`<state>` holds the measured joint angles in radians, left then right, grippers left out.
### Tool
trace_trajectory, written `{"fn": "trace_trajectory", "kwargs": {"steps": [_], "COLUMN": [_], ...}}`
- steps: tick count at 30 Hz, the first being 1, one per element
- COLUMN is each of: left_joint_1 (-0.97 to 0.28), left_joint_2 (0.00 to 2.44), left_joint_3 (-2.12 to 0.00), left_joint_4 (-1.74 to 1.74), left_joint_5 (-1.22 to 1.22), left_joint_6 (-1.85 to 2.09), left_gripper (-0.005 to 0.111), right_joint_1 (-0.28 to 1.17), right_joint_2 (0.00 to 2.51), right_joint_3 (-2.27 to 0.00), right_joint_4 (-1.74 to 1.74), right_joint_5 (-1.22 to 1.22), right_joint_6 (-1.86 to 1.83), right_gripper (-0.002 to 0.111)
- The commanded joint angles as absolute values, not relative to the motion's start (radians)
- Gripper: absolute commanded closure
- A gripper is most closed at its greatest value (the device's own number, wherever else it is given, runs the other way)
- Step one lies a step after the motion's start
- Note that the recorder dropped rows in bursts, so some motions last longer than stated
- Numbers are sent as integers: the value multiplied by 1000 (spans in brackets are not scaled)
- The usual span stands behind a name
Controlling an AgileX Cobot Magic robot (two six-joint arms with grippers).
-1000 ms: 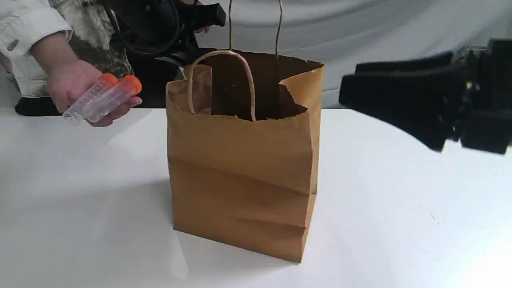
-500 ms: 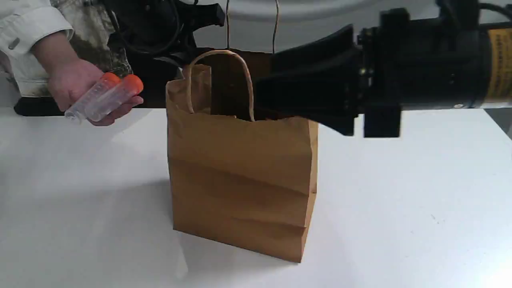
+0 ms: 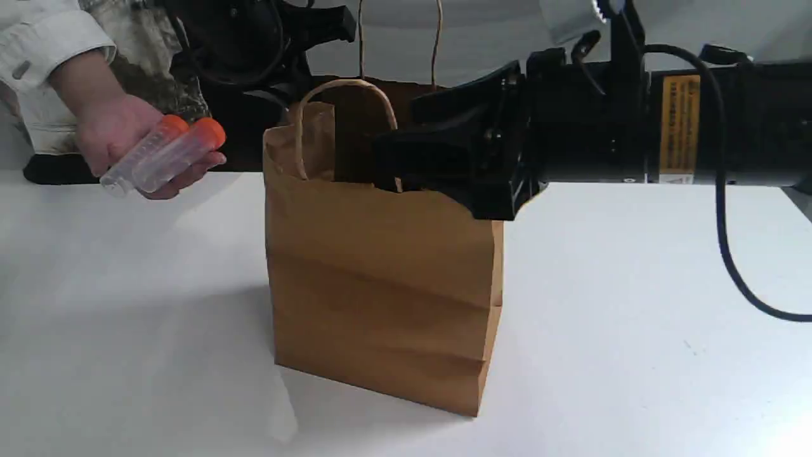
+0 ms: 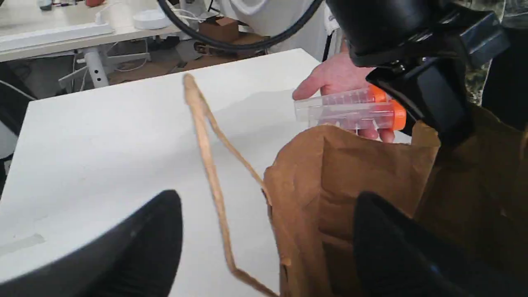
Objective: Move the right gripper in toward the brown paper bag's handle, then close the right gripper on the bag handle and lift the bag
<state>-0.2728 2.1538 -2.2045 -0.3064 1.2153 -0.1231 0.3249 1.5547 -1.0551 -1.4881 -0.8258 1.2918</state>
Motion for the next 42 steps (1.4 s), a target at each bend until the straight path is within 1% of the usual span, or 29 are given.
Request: {"fn": "trace_trajectory", "kwargs": {"steps": [1,4,7,10,14,16,17,19,22,27,30,36,42], "left_joint_1": [-279,-279,-279,-279,-279,-279,-279,-279,-279,-279,-279,-279,-279], "left_joint_2": [2151,2151,2151,2151,2151,2151,2151,2151,2151,2151,2151,2151,2151], "left_joint_3": [-2203,-2203,-2203,-2203,-2203,-2203,-2203,-2203,-2203,-2203,-2203,-2203,-2203], "left_joint_4": [-302,-302,-304,-304,-304,-304,-304,-304,-304,-275,-216,-185,-183], "left_joint_5": [1221,1221,1221,1221,1221,1221,1221,1221,1221,1221,1221,1221,1221], "left_joint_6": [-129,-129,-129,-129,-131,-131,-131,-131,-133,-135,-162,-195,-222], "left_gripper": [107,107,107,107,107,107,107,107,107,107,107,107,107], "right_joint_1": [330,330,344,374,413,419,419,419,419,419,419,419,419], "right_joint_2": [1578,1602,1623,1632,1633,1633,1633,1633,1633,1630,1602,1458,1351], "right_joint_3": [-1075,-1118,-1169,-1199,-1201,-1201,-1201,-1201,-1201,-1201,-1201,-1201,-1201], "right_joint_4": [-1463,-1463,-1469,-1513,-1596,-1625,-1637,-1659,-1732,-1744,-1744,-1744,-1744], "right_joint_5": [-841,-876,-895,-853,-774,-772,-776,-783,-822,-1036,-1102,-1130,-1185], "right_joint_6": [1275,1292,1343,1371,1401,1419,1422,1425,1454,1480,1473,1482,1610], "right_gripper": [48,49,52,59,79,90,97,108,108,108,108,108,108]}}
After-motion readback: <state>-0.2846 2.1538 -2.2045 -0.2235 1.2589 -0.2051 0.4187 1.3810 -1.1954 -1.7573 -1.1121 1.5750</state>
